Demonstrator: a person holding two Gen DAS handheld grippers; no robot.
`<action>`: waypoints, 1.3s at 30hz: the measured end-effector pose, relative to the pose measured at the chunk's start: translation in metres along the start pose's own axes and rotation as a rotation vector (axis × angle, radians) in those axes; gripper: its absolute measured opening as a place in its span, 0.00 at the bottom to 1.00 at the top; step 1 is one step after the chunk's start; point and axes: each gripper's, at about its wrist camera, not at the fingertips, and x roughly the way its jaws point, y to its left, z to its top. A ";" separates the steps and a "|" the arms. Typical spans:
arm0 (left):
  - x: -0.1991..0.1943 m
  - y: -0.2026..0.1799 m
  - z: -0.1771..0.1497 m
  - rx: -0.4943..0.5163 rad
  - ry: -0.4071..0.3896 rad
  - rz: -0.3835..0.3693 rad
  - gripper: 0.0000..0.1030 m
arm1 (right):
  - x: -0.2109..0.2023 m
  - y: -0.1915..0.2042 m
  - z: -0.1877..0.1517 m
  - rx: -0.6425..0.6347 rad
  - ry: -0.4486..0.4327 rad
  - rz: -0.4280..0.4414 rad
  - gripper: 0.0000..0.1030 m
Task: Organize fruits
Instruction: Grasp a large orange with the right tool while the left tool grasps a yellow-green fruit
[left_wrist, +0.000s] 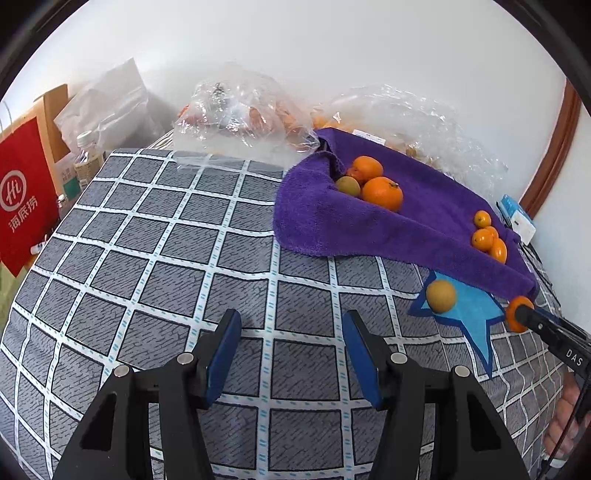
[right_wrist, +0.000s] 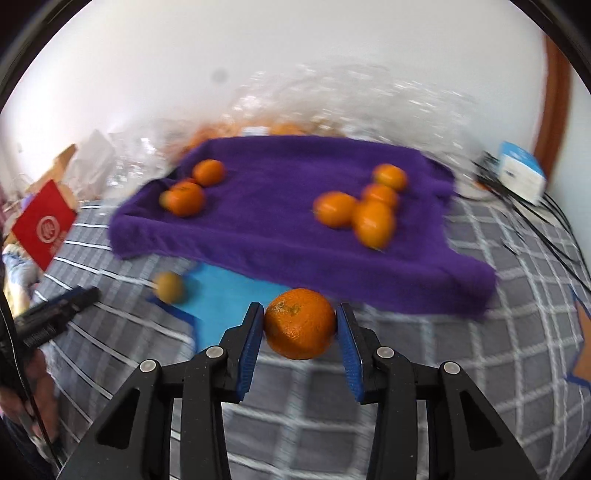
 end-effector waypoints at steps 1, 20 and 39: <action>0.000 -0.001 0.000 0.005 0.000 -0.002 0.53 | 0.001 -0.003 -0.003 0.009 0.009 0.000 0.39; 0.000 -0.008 0.003 -0.047 0.092 -0.104 0.52 | -0.003 -0.013 -0.015 -0.021 -0.029 -0.027 0.40; 0.038 -0.113 0.021 0.120 0.114 -0.106 0.25 | 0.007 -0.030 -0.019 0.051 -0.022 -0.023 0.40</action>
